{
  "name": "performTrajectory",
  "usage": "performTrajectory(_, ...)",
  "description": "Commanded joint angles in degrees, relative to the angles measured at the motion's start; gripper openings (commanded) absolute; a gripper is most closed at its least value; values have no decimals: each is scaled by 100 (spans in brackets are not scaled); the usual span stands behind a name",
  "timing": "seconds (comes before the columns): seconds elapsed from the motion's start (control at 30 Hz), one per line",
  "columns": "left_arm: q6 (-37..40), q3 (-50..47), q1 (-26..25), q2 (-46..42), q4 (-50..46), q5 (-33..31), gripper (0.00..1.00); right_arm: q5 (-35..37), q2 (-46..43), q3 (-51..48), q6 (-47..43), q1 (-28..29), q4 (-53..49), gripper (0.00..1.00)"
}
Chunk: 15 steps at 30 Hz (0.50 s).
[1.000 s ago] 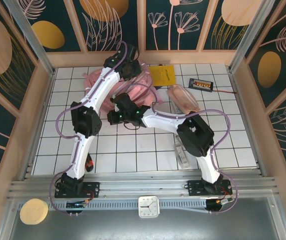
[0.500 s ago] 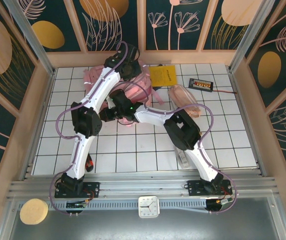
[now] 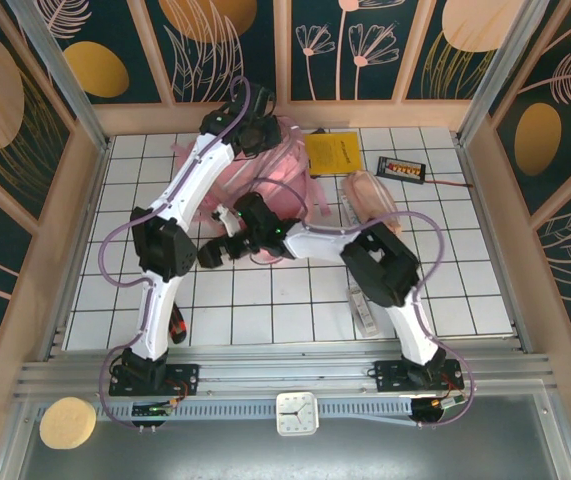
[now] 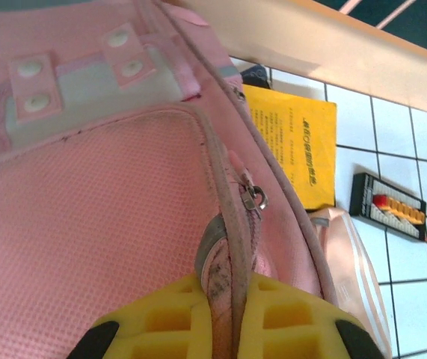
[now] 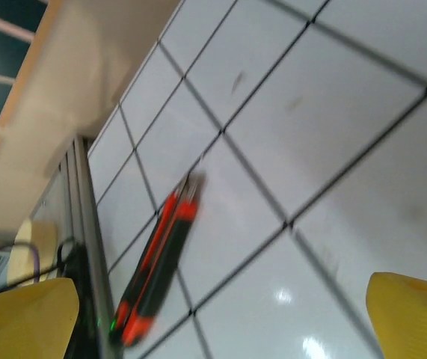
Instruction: Pack books, pencil case, and school supplies into a backpack
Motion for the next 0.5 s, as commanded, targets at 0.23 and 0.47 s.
performTrajectory(0.23,461,-268,-99,-701,486,606,0,-246,-2839,-2168,-13,-384,143,99)
performTrajectory(0.47,616,-574,-71,-718,480,493,0,-747,-2844,-1559,-80,-685,-171,99)
